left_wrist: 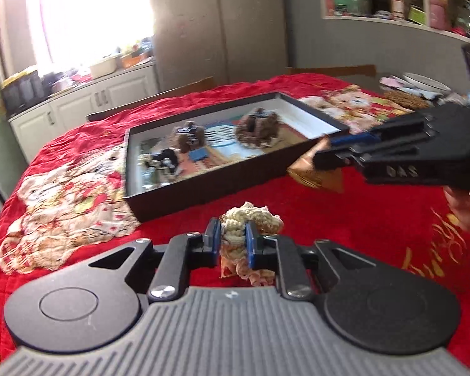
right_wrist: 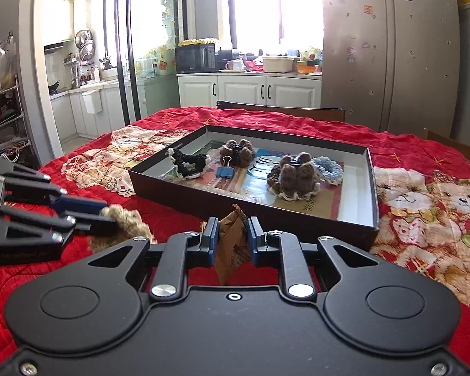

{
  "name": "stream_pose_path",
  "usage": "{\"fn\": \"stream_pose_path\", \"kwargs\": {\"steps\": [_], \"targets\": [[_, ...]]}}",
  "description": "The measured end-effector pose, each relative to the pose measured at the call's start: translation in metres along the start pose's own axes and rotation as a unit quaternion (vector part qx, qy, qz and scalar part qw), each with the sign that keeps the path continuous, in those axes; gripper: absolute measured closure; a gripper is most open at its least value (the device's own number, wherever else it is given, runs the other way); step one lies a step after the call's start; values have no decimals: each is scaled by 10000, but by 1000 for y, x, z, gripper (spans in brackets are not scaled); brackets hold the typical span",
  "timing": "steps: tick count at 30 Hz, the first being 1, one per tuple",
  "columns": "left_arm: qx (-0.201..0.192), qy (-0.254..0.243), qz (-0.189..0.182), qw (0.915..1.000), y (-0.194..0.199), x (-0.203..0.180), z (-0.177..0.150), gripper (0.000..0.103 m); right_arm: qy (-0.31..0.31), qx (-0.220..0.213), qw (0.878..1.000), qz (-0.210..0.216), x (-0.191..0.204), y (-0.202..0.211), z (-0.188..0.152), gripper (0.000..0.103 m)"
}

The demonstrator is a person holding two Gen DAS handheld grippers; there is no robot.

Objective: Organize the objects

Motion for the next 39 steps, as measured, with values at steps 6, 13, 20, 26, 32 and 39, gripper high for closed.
{"fn": "stream_pose_path", "kwargs": {"steps": [6, 13, 20, 26, 32, 39], "targets": [[-175, -393, -138, 9990, 6, -27, -4, 57, -107, -40, 9999, -80, -8, 11, -1, 84], [-233, -770, -484, 9956, 14, -56, -9, 49, -130, -67, 9999, -81, -10, 21, -3, 84], [54, -841, -751, 9936, 6, -70, -23, 45, -157, -112, 9998, -81, -11, 26, -3, 84], [137, -951, -573, 9937, -5, -72, -27, 65, -148, -80, 9998, -94, -12, 28, -6, 84], [280, -1101, -577, 9919, -11, -75, -32, 71, -174, -63, 9998, -102, -14, 32, -9, 84], [365, -995, -696, 9919, -13, -78, -32, 88, -123, -92, 9999, -78, -11, 42, -10, 84]]}}
Point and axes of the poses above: each gripper's, at about its wrist camera, not at the fingertips, and y roughly against the way its jaws point, x to its left, z to its top, the point moved 5 cm from there along -y, roughly the way its jaws point, and after that the axes turned 4 degrees about -x, right-handed, at the moved point
